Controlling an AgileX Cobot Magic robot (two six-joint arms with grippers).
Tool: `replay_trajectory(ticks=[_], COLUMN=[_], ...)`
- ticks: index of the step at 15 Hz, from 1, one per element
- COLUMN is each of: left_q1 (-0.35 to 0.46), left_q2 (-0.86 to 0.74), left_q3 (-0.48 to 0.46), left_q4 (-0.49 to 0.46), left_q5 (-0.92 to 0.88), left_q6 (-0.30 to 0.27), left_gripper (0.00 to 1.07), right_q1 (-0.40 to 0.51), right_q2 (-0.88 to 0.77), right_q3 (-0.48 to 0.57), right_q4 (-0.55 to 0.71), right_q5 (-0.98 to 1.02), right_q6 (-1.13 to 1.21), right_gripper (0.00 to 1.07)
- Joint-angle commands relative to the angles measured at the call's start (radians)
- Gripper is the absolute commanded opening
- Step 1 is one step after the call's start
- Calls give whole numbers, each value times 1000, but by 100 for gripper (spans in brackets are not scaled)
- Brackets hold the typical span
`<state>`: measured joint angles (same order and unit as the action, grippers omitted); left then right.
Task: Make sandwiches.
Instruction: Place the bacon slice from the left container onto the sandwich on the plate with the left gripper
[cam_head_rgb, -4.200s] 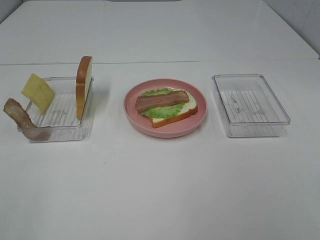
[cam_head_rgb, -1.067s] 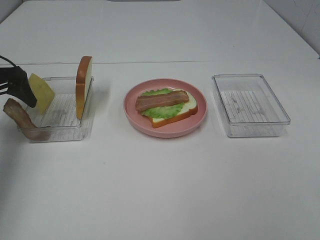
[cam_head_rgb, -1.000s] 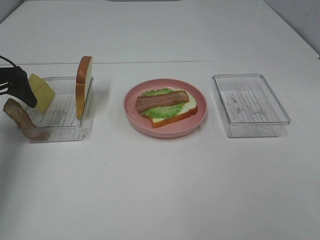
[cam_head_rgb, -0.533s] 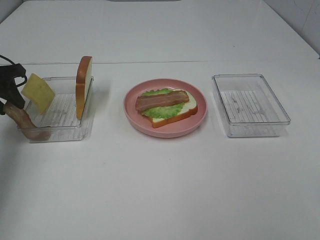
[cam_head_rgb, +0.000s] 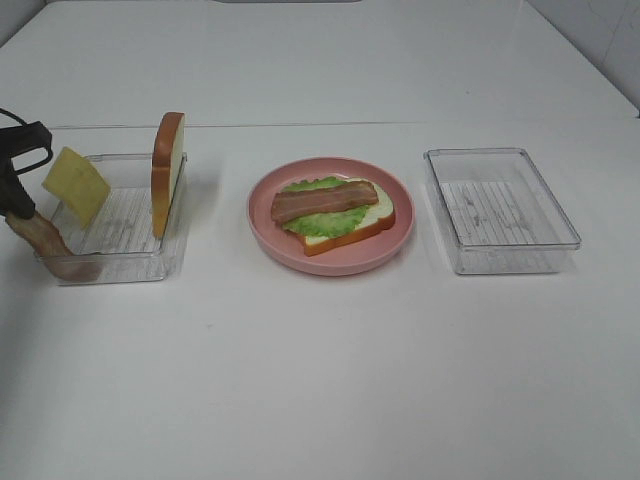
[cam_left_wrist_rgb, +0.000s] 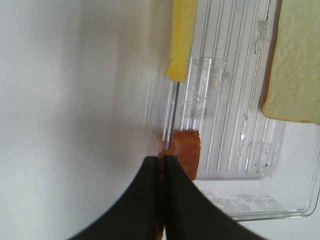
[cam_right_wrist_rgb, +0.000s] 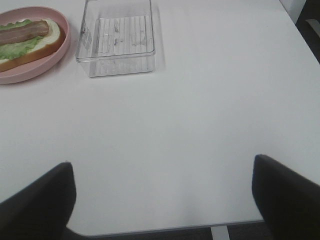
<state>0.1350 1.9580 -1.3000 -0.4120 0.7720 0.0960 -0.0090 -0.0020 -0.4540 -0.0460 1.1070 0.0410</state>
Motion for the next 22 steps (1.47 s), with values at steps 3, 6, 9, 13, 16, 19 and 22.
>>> replay_trajectory(ticks=[3,6,9,13,16,19,22], left_q1=[-1,-1,-1,-1,-70,-236,-327], left_q2=[-8,-51,-113,-214,-223,-190,-119], left_q3=[-19,-42,-43,-66,-234,-394,-493], left_q4=[-16,-33,-66,-125,-140,-141,-146], left_q5=[37,93,121,174,273,235,227], left_q6=[-42,-42,-42,-42,-72,-154,-204], left_gripper=[0,0,0,0,0,0,0], right_q1=[-6,-6,-6,-6,-6,-6,-6], right_q2=[-34,-34,-34,-34,-34,-34,-34], right_q3=[4,4,4,4,4,4,4], right_q4=[5,5,5,5,5,5,5], right_q5=[-9,-9,-9,-9,-9,-9,-9], right_q6=[-7,-7,-7,-7,-7,-7,-7], right_gripper=[92,92,92,92,92,92,92])
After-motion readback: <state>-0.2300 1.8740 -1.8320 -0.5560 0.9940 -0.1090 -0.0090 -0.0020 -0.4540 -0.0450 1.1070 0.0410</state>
